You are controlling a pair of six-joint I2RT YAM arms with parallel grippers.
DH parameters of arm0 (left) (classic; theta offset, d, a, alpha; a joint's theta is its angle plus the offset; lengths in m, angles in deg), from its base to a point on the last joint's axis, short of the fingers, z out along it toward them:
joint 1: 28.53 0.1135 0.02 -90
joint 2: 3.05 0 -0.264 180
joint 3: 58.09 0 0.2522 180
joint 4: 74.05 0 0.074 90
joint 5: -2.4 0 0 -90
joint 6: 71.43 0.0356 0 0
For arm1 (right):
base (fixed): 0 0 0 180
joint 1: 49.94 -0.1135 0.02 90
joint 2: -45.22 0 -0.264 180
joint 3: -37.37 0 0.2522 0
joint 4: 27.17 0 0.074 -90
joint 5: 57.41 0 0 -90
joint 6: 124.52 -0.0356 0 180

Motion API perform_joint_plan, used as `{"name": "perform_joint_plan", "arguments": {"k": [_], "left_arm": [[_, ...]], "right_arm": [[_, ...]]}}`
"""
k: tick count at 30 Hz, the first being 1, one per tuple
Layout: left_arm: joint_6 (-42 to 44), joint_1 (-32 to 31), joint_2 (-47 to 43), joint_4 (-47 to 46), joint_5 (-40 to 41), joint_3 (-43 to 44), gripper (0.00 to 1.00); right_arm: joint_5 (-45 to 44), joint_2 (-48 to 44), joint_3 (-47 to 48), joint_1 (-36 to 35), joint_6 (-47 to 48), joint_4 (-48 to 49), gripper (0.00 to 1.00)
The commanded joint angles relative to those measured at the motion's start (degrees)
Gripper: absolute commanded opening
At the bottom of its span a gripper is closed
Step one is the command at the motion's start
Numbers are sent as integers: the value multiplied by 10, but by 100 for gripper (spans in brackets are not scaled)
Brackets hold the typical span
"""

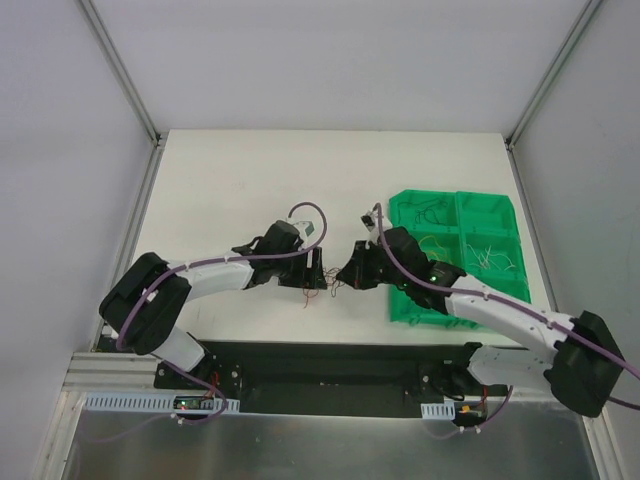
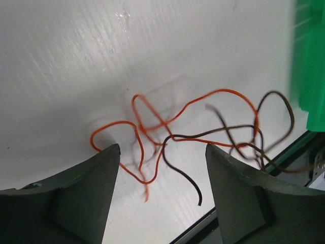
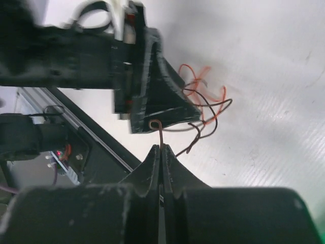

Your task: Untangle the cables

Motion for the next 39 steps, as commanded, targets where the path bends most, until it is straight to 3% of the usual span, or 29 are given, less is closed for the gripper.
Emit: {"name": "perform_joint_plan", "arguments": {"k": [1, 8, 16, 21, 23, 31, 35, 39], "left_arm": [[-30, 15, 36, 41, 77, -1, 67], [-36, 54, 3, 41, 96, -31, 55], [-22, 93, -18, 59, 81, -43, 40], [-17, 124, -39, 67, 66, -51, 38], [-13, 126, -62, 73, 53, -50, 41], [27, 126, -171, 127, -37, 24, 71], [63, 127, -206, 173, -63, 85, 76], [84, 134, -225, 211, -81, 164, 79]], "right_arm": [[-48, -106, 89, 1, 38, -89, 0], [-194, -215, 258, 16, 149, -223, 0], [-260, -215, 382, 27, 240, -279, 0], [-330, -211, 432, 28, 276, -302, 0], [-354, -214, 438, 30, 288, -298, 1], [-387, -180, 440, 59, 298, -307, 0], [-344, -150, 442, 123, 282, -325, 0], [-263, -100, 466, 231, 254, -373, 0]]}}
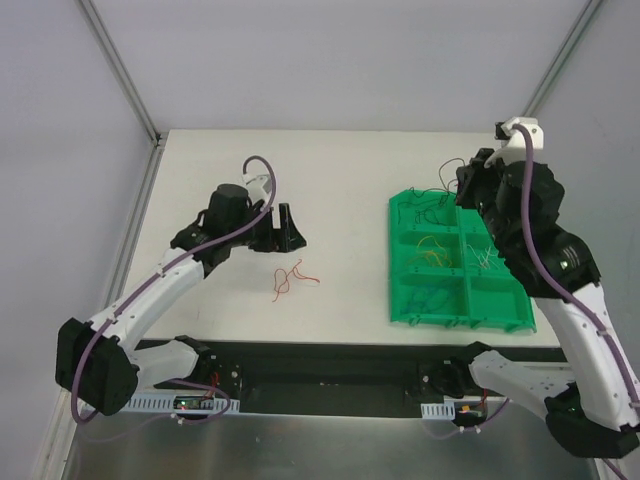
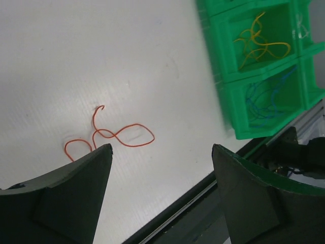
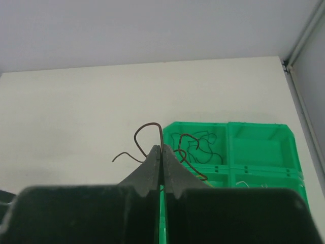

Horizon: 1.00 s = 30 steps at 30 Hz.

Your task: Untangle the cables

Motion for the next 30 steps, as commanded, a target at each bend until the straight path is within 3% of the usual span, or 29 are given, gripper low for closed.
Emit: {"name": "perform_joint_plan", "arguments": {"k": [1, 6, 11, 22, 30], "left_arm": [[52, 9, -28, 57, -45, 112, 80], [110, 10, -18, 73, -51, 204, 82], [156, 10, -14, 77, 5, 203, 82], [192, -14, -53, 62, 11, 137, 82], [215, -37, -52, 65, 52, 133, 83]], "right_arm": [[88, 52, 29, 99, -26, -38, 0], [164, 112, 12, 196, -61, -14, 0], [235, 202, 26, 253, -88, -22, 0], [234, 348, 0, 272, -69, 28, 0], [256, 337, -10, 272, -93, 39, 0]]}}
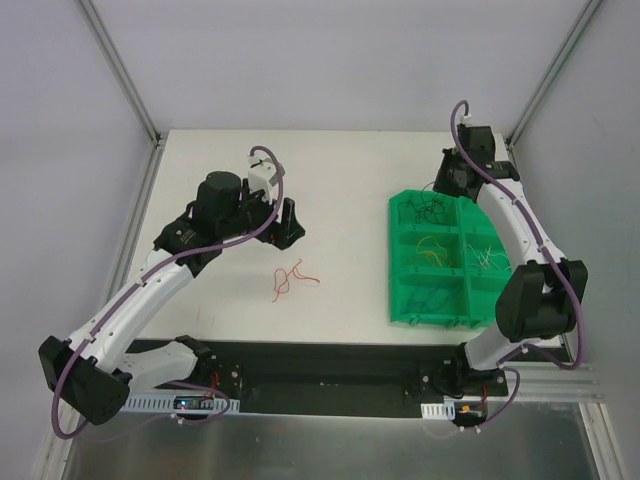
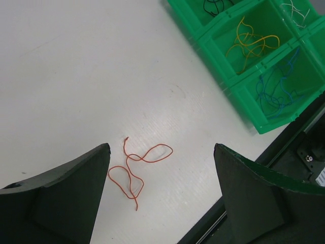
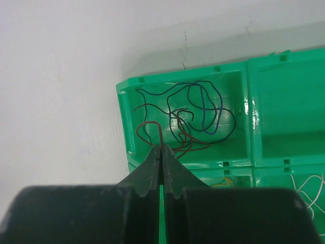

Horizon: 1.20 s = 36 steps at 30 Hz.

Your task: Untangle the cables

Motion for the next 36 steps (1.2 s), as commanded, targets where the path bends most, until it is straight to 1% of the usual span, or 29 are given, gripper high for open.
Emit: {"name": "perform_joint_plan", "arguments": {"k": [1, 5, 7, 9, 10, 13, 14, 16, 18, 19, 21, 24, 26, 28, 30, 31, 33, 34, 35, 36], "left_arm": [[26, -6, -4, -10, 38, -2, 82], [31, -7, 30, -4, 67, -2, 82], [35, -6, 54, -3, 80, 2, 82], [39, -6, 83, -3, 92, 2, 82], [43, -6, 96, -2, 103, 5, 82], [42, 0, 143, 12, 142, 31, 82], [36, 3, 152, 13, 149, 37, 82], [-5, 11, 157, 6, 158, 39, 84], [-47, 17, 161, -21, 139, 35, 84], [-63, 17, 164, -25, 128, 39, 84], [-92, 17, 172, -28, 128, 49, 85], [-82, 20, 171, -13, 136, 55, 88], [-58, 24, 164, -11, 141, 54, 90], [-32, 31, 164, -9, 142, 62, 91], [-40, 36, 167, 3, 153, 78, 91], [-46, 39, 169, 3, 148, 83, 91], [-48, 40, 176, 6, 142, 100, 91], [-49, 40, 180, 9, 136, 110, 91], [-50, 40, 184, 14, 133, 118, 91], [-51, 40, 189, 20, 129, 123, 93]], "right_arm": [[16, -47, -2, 3, -17, 23, 0], [16, -115, -20, 3, -13, 29, 0], [15, -147, -15, 4, 6, 18, 0], [-20, -183, -16, 4, 12, 8, 0], [-27, -207, -29, 3, 7, 13, 0], [-3, -259, -72, 4, 3, 50, 0], [-5, -274, -91, 4, -1, 62, 0], [-25, -312, -136, 4, 5, 84, 0], [-64, -343, -189, 4, -18, 97, 0], [-69, -355, -208, 5, -33, 104, 0], [-55, -369, -229, 5, -27, 108, 0], [-83, -366, -191, 8, -25, 44, 0], [-96, -358, -167, 11, -25, 0, 0], [-93, -347, -150, 17, -14, -39, 0], [-97, -334, -128, 28, -24, -88, 0], [-83, -331, -114, 34, -24, -109, 0], [-60, -336, -115, 37, -12, -124, 0], [-63, -338, -118, 38, -8, -132, 0], [-80, -340, -116, 41, -18, -147, 0], [-117, -344, -109, 45, -38, -174, 0]]}}
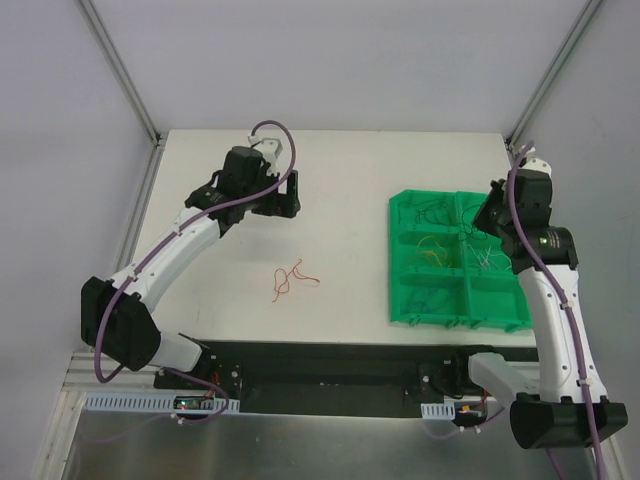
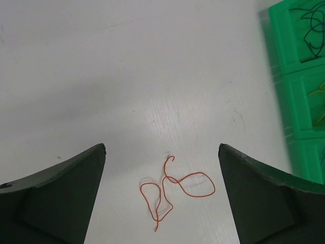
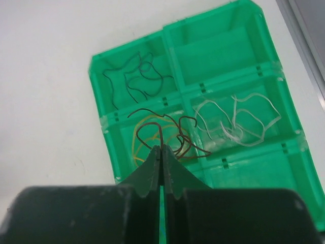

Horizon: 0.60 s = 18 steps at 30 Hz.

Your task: Untangle the cables

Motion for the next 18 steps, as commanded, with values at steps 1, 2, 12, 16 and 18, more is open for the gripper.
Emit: {"name": "perform_joint_plan", "arguments": {"k": [1, 2, 12, 16, 18], "left_arm": [[-4, 4, 16, 16, -9, 52, 93], [-9, 4, 19, 22, -11, 58, 93], [29, 8, 79, 83, 0, 129, 91], [44, 8, 107, 106, 3, 167, 90], [57, 8, 111, 112, 3, 175, 89]], "right_arm": [[-94, -17, 26, 15, -43, -127, 0], [-112, -31, 22, 22, -60, -141, 0], [-143, -24, 5, 151, -166, -386, 0], [9, -6, -45, 193, -138, -285, 0], [31, 12, -63, 199, -145, -273, 0]]}}
